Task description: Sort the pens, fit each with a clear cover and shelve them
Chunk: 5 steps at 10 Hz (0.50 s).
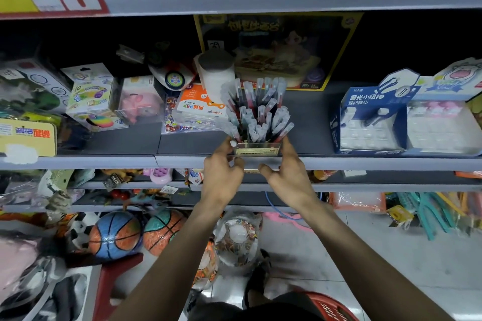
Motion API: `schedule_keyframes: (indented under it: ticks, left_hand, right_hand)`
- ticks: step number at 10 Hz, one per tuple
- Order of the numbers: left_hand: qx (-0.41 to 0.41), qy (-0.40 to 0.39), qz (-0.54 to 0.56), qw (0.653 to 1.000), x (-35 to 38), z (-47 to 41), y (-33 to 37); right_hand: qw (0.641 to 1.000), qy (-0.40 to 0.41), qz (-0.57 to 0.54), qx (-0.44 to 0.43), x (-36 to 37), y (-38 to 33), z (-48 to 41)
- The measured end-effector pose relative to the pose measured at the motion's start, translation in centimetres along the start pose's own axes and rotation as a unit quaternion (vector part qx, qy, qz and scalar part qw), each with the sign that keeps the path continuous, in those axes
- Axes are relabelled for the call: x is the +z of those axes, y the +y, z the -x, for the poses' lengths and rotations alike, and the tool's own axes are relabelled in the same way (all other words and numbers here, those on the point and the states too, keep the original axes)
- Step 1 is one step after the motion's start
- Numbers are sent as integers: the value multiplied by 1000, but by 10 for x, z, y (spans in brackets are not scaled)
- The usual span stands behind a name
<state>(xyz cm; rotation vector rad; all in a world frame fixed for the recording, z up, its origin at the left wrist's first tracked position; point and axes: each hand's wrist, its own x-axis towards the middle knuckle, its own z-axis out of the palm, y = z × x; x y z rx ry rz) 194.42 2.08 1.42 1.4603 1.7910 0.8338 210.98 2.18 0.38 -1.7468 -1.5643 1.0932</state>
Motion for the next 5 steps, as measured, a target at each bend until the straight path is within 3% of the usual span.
schedule_keyframes:
  ticks: [2,5]
  left_hand:
    - [-44,-26,-27,998,-3,7,3]
    - [-21,-49,-146,988,-14,8,12]
  right_hand:
    - [998,-6,57,4,2,3,-1]
    - [982,8,190,-10,-2,0,11]
